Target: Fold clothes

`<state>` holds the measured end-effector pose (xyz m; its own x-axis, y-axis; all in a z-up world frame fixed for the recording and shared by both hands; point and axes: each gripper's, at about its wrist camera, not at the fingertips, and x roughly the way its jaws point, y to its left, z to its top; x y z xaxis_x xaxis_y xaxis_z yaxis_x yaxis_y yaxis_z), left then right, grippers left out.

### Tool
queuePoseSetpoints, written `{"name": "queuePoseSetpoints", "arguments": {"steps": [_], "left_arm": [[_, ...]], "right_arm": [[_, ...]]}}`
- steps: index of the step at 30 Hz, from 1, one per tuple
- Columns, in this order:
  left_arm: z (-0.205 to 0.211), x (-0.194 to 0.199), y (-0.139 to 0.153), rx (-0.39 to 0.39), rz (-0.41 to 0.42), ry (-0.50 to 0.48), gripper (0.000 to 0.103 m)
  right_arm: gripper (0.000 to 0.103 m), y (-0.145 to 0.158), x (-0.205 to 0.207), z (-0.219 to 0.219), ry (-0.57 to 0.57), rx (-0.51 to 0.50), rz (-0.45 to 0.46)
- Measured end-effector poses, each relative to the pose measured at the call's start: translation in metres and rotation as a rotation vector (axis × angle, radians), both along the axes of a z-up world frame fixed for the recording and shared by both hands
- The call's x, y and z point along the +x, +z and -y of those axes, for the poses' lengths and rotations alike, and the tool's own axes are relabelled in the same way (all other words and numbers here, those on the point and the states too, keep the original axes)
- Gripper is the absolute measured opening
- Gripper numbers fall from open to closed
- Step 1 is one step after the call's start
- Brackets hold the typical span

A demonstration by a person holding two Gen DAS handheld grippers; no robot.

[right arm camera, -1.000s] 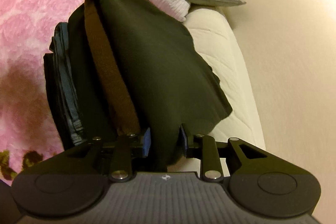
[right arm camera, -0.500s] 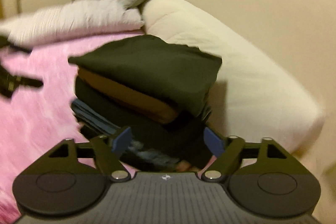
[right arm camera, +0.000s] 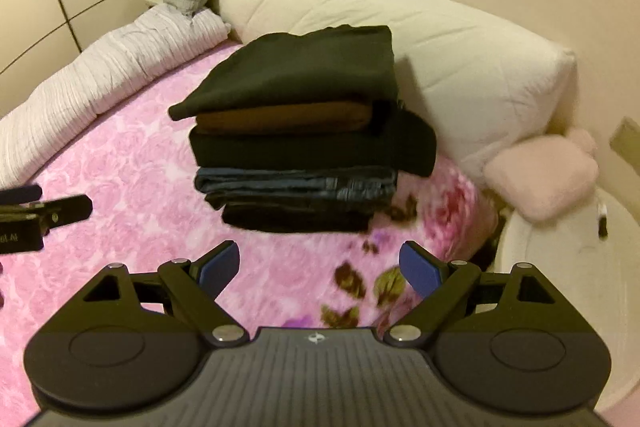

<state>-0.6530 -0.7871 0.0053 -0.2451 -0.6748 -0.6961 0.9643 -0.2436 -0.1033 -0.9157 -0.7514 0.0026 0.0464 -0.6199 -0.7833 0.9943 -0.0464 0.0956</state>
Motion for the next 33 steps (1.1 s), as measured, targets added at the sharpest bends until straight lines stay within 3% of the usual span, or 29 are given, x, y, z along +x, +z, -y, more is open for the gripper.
{"name": "queuePoseSetpoints", "arguments": {"steps": [9, 19, 33], "left_arm": [[-0.045, 0.010, 0.027, -0.019, -0.030, -0.032, 0.102], [-0.068, 0.025, 0.040, -0.022, -0.049, 0.014, 0.102], [-0.080, 0.025, 0.038, -0.040, -0.014, 0.027, 0.102]], "right_arm": [[0.089, 0.033, 0.035, -0.051, -0.044, -0.044, -0.060], [0.089, 0.057, 0.054, -0.069, -0.057, -0.086, -0.077], [0.089, 0.055, 0.056, -0.079, -0.080, -0.073, -0.051]]}}
